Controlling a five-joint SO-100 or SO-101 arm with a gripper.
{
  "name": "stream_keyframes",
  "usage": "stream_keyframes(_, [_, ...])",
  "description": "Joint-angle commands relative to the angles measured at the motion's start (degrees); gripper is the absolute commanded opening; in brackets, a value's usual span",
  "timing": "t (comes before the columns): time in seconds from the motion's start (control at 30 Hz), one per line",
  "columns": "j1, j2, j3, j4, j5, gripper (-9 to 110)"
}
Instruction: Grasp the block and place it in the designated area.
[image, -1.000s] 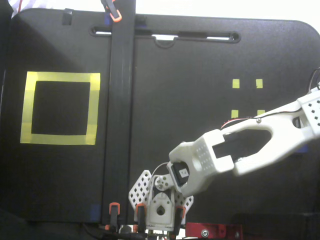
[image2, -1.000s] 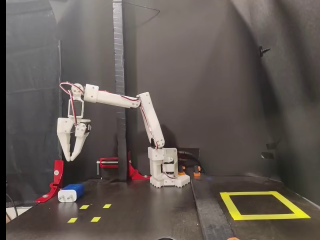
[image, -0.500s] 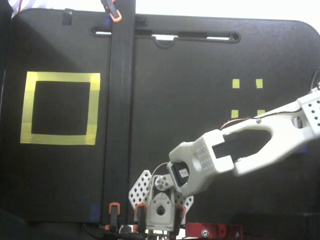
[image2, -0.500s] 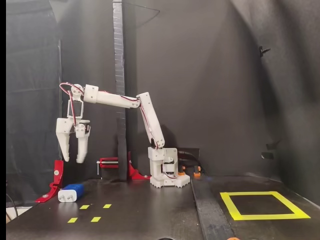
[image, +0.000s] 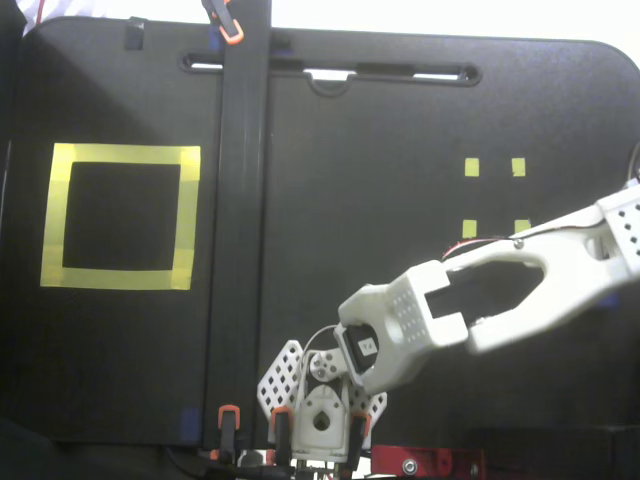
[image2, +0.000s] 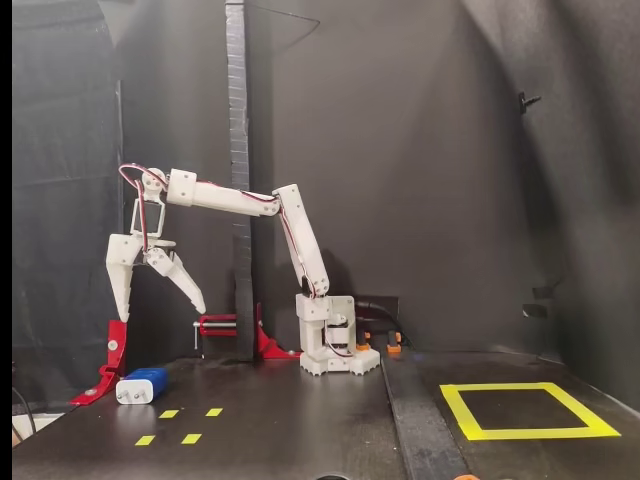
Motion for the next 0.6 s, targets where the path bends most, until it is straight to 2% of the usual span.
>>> stream_keyframes(0.0, [0.70,0.09,-1.93,0.18,-0.35,49])
stream_keyframes(0.3, [1.67,-2.72,-1.41,-1.05,-0.35,49])
stream_keyframes(0.57, [1.67,-2.81,7.29,-10.37,0.09,49])
